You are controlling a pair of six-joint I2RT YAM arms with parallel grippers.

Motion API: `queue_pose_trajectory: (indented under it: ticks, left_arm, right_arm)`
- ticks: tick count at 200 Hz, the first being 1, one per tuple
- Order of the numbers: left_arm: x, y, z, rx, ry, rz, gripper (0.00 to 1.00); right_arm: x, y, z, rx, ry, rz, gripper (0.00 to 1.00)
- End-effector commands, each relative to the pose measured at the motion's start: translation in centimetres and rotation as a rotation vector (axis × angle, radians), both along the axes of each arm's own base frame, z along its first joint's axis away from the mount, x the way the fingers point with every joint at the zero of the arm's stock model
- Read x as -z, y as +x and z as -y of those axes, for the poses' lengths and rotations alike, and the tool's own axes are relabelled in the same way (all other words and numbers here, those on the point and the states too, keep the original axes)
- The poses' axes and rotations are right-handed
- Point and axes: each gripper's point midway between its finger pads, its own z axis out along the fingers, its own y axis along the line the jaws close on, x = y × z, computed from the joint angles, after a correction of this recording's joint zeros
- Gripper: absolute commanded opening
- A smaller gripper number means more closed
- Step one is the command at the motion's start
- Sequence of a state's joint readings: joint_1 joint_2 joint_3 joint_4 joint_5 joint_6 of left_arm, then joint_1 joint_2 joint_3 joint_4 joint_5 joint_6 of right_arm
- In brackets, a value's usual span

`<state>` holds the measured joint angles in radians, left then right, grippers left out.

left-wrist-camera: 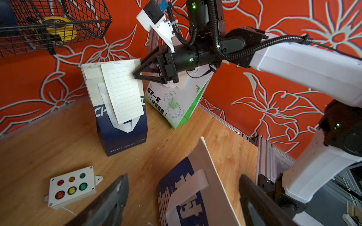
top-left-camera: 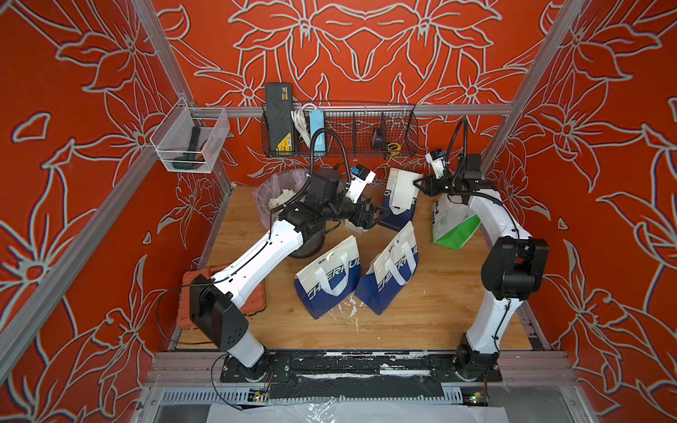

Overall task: Shred takeout receipts and throw away
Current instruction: Pick up the takeout bag from the center of the board.

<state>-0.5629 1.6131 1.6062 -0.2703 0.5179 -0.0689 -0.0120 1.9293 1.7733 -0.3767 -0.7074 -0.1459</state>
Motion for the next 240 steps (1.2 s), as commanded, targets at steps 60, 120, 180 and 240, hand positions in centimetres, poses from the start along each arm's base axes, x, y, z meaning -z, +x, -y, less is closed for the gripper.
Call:
queue_pose_trajectory:
  ticks: [60, 120, 180, 240]
  left_arm:
    - [2.4, 5.4, 3.1, 0.012, 0.026, -0.051, 0.85]
    - [5.2, 9.1, 4.5, 0.002, 0.047, -0.094, 0.83]
    - [8.2, 12.0, 6.0, -0.004, 0.044, -0.105, 0.79]
    - [11.4, 15.0, 6.0, -0.071, 0.049, -0.132, 0.74]
  right_arm:
    - [-2.0, -0.6, -1.7, -0.146, 0.118, 0.035, 0.06]
    - [-2.6, -2.6, -2.8, -0.219, 0.174, 0.024, 0.0]
    - [-2.1, -5.4, -3.3, -0.254, 0.215, -0.001, 0.0]
    - [-1.8, -6.9, -3.6, -0.275, 0.23, -0.009, 0.0]
